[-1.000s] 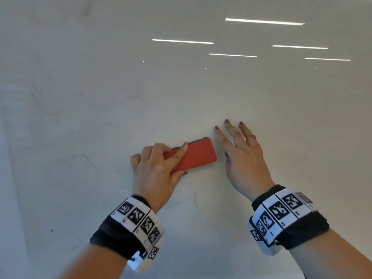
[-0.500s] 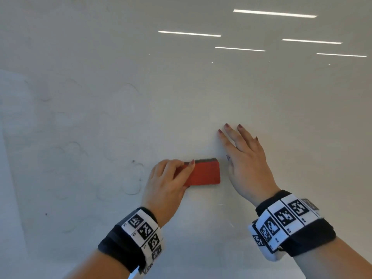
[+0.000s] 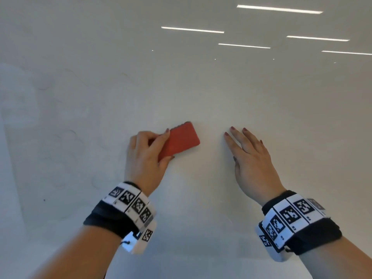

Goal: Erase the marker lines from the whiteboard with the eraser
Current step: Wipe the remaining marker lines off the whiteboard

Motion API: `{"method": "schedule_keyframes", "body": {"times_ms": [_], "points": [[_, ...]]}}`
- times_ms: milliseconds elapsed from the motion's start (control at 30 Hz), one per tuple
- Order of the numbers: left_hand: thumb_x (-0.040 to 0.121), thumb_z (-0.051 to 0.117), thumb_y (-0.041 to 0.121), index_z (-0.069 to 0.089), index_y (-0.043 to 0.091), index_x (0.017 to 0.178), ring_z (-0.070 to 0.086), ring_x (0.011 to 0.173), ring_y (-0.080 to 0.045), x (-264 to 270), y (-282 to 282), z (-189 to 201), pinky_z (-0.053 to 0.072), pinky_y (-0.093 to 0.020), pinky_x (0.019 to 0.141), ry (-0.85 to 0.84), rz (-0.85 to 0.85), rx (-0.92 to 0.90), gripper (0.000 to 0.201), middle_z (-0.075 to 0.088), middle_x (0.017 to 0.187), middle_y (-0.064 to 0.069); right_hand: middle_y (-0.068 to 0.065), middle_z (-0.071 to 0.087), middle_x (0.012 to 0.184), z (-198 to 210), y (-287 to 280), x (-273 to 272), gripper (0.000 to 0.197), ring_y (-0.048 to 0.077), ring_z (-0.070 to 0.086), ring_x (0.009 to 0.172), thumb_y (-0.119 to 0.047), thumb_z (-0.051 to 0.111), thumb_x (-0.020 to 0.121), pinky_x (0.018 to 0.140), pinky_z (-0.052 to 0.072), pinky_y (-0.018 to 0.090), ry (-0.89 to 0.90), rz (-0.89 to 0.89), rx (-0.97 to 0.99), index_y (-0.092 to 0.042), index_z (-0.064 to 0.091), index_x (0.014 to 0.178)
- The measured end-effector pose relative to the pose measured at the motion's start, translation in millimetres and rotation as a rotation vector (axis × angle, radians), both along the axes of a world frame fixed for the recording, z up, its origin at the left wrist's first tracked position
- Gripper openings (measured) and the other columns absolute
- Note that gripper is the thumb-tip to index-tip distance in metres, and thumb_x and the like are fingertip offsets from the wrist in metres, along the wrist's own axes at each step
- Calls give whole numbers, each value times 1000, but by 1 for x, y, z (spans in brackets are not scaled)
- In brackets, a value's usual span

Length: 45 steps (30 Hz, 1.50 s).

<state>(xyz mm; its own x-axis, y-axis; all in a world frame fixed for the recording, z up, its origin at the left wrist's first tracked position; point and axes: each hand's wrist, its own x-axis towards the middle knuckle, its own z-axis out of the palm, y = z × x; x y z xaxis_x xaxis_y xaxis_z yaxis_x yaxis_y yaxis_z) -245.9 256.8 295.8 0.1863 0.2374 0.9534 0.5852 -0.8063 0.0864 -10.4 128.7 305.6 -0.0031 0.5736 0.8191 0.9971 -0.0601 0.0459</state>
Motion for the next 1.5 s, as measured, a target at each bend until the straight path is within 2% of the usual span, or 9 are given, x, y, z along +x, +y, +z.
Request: {"method": "schedule_keyframes", "body": {"times_ms": [133,367,467,600,800,1033,1200,1367,1500], "points": [[66,82,25,56,19,128,45,90,-29,30,-14,12,47,-43,79,85,-73,23,68,49,103,-8,-1,27,154,2,-5,9,69,27,19,143,6,52,83,108,30,57,20,-5,-9,-17,35,146],[54,87,18,52,24,121,50,82,-25,49,-32,-107,51,-37,70,302,-103,1,75,52,94,-3,-3,21,156,-1,-5,6,66,26,12,144,1,48,89,111,26,55,34,-15,-37,-20,30,148],[54,88,18,51,25,120,48,83,-23,41,-30,-126,51,-37,71,328,-88,-6,75,52,94,-3,-2,21,157,-10,-3,3,66,29,10,144,0,48,89,111,26,56,31,-21,-61,-21,29,149],[56,87,18,54,25,119,44,84,-23,37,-29,-109,49,-38,71,273,-101,-4,72,49,96,-3,-2,22,156,-30,-5,0,68,31,12,144,3,51,86,109,28,57,23,-7,-71,-20,32,147],[66,82,24,58,21,126,44,89,-25,30,-19,-35,46,-40,80,99,-48,-28,65,48,101,-6,-1,23,156,-46,-6,-1,72,32,13,144,5,51,81,107,29,59,32,-8,-80,-20,34,147],[55,87,21,54,25,121,44,85,-22,41,-29,-109,49,-36,72,256,-94,-58,74,48,96,-2,-10,8,159,-49,-11,-5,70,22,-1,146,-1,47,90,114,19,53,92,-15,-158,-26,23,150],[48,90,16,53,26,114,49,78,-23,22,-23,-153,51,-36,67,394,-67,-39,76,50,92,-3,-11,7,159,-50,-16,2,69,19,-1,146,-2,45,91,115,16,52,77,-16,-207,-27,21,150],[50,90,18,60,23,117,44,85,-23,8,-19,-131,48,-37,73,279,-42,-65,73,48,96,-2,-14,5,158,-48,-26,19,66,16,-2,146,-4,43,93,115,16,51,62,-38,-236,-27,21,150],[56,86,20,59,23,119,42,87,-24,43,-28,-89,46,-38,75,158,-83,-23,69,47,99,-3,-13,11,158,-47,-28,18,62,17,4,146,-7,42,93,114,18,51,78,-18,-220,-25,23,150]]}}
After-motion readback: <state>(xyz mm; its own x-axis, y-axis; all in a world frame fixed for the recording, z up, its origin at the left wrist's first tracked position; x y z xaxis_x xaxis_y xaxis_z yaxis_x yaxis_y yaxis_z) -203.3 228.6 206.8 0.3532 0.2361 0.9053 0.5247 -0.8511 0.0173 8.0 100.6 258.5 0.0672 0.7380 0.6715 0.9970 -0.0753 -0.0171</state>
